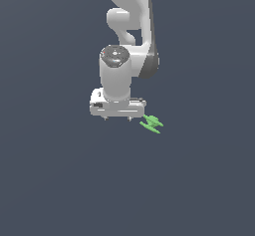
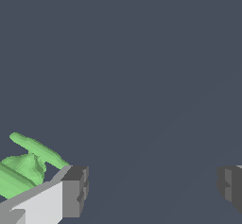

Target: Pick up the object and move it to a goal position.

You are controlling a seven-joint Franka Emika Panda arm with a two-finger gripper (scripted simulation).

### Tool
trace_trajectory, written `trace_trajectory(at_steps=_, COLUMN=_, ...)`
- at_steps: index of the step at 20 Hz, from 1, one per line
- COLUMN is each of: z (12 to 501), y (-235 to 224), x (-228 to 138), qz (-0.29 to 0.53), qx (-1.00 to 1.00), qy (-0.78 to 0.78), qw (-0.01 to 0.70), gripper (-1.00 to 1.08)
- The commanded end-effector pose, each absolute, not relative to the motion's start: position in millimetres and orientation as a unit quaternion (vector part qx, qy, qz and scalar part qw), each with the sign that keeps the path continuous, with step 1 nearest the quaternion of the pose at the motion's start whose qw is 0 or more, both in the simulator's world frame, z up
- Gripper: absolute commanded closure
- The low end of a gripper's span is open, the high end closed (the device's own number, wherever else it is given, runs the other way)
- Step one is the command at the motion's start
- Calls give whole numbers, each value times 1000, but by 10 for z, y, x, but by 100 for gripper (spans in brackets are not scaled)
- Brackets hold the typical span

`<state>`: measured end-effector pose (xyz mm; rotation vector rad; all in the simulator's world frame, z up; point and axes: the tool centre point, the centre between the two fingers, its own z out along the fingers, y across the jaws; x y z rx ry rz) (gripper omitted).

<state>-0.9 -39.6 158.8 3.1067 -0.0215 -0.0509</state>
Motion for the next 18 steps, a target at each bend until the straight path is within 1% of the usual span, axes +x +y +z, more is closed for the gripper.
trace_trajectory(at_steps=1, z=1593, y=-397, x=-6, qz=-16, qx=1000, qy=-8, qw=17, gripper=-92)
trace_trajectory(at_steps=9, z=1549, y=-303, x=-23, qz=-16, qx=1000, qy=21, qw=17, gripper=-92)
trace_trajectory(at_steps=18, z=1402, y=54, x=-98, qz=-14, qx=992, qy=128, qw=14, gripper=-92)
